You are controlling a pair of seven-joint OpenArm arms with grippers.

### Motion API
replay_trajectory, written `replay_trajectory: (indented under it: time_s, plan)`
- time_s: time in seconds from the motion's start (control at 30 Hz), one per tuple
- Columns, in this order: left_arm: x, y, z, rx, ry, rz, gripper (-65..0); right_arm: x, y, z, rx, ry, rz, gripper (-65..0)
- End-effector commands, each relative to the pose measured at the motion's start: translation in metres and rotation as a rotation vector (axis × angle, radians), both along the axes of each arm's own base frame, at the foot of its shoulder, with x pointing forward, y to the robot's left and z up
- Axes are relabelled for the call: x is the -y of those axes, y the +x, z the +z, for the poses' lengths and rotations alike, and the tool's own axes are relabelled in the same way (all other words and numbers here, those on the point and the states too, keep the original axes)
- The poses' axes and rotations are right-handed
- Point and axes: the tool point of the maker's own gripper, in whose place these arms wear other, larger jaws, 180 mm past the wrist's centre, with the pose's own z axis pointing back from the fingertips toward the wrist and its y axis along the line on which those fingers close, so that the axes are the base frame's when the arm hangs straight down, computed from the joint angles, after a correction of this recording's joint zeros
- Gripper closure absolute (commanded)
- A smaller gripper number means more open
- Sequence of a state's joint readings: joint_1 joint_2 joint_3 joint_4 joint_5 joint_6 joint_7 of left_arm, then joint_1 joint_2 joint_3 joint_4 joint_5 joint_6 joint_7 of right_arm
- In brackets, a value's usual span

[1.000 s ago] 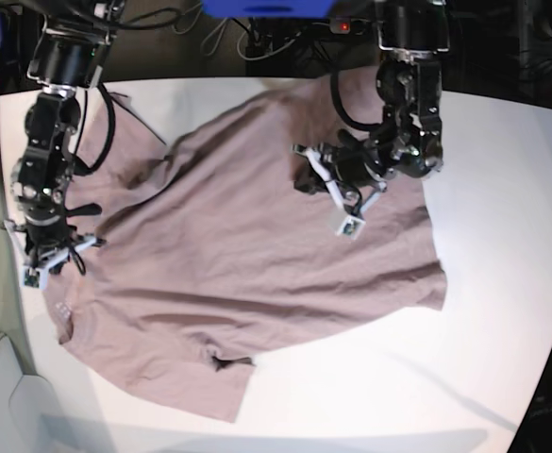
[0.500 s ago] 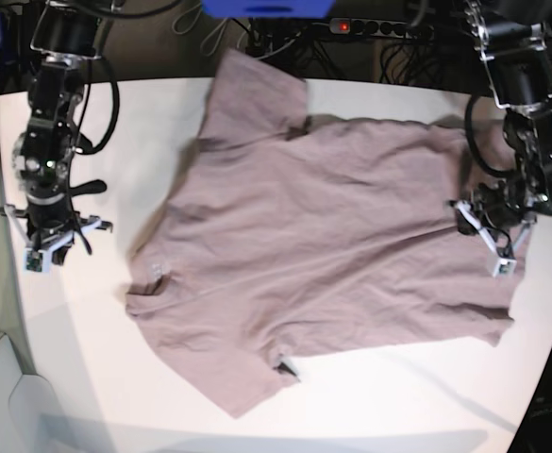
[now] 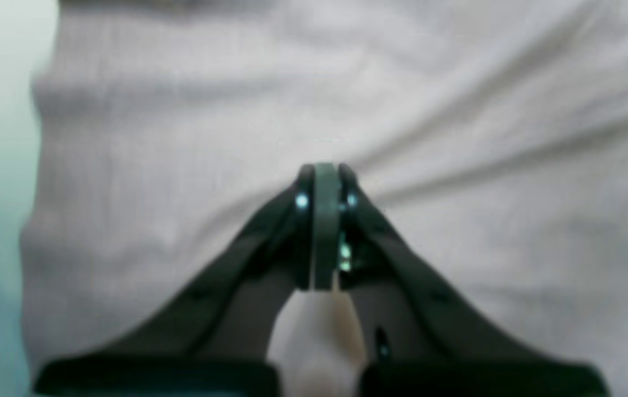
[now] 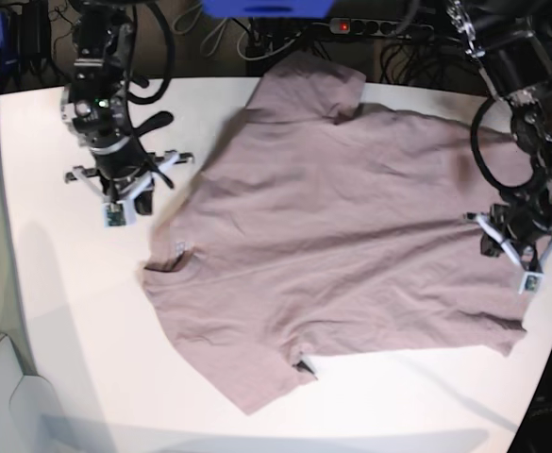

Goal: Layout the t-shirt on the table in an organized manner, then fold the t-shirt properly
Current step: 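Drag the t-shirt edges outward with both grippers to flatten it, then move the right gripper to the collar and the left gripper to the shoulder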

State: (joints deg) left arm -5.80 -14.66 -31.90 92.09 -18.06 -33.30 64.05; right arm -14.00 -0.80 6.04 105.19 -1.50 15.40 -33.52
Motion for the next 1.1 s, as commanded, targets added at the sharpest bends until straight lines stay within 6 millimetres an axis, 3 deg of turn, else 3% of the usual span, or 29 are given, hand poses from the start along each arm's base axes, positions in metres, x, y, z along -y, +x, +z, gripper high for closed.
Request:
replay_trajectory:
  time_s: [0.0, 0.1, 0.27, 0.4, 0.47, 0.53, 0.67, 0.73, 0.83, 0.97, 1.07]
  plan:
    - [-0.005, 0.005, 0.02, 0.063, 0.018, 0.0, -0.6, -0.011, 0.001, 0.007, 0.017, 0.008, 0.026, 0.0]
    - [-0.01, -0.026, 0.018, 0.024, 0.079, 0.002, -0.8, -0.04, -0.019, -0.001, -0.034, 0.032, 0.095, 0.0]
    - [-0.042, -0.069, 0.022, -0.026, 0.193, 0.033, -1.0, -0.088, -0.054, -0.014, -0.133, 0.075, 0.21, -0.1]
    - [-0.079, -0.095, 0.025, -0.077, 0.263, 0.082, -3.9, -0.11, -0.072, -0.022, -0.193, 0.09, 0.273, -10.0]
    - [-0.093, -0.107, 0.028, -0.103, 0.305, 0.08, -13.2, -0.123, -0.081, -0.022, -0.202, 0.106, 0.306, -17.0]
    - [-0.101, -0.117, 0.03, -0.131, 0.354, 0.036, -26.5, -0.136, -0.088, -0.016, -0.195, 0.122, 0.342, -22.3]
    - [-0.118, -0.132, 0.035, -0.157, 0.391, 0.05, -48.6, -0.159, -0.1, -0.003, -0.18, 0.153, 0.402, -25.5]
    - [-0.128, -0.138, 0.039, -0.155, 0.4, 0.086, -54.2, -0.175, -0.108, -0.001, -0.182, 0.173, 0.446, -25.5]
    - [-0.137, -0.143, 0.039, -0.16, 0.392, 0.119, -56.9, -0.193, -0.116, -0.005, -0.183, 0.202, 0.489, -25.4]
    - [-0.137, -0.146, 0.034, -0.172, 0.38, 0.126, -56.8, -0.191, -0.107, -0.033, -0.203, 0.194, 0.479, -25.4]
    - [-0.136, -0.147, 0.032, -0.175, 0.373, 0.127, -56.8, -0.162, -0.09, -0.068, -0.26, 0.149, 0.407, -25.3]
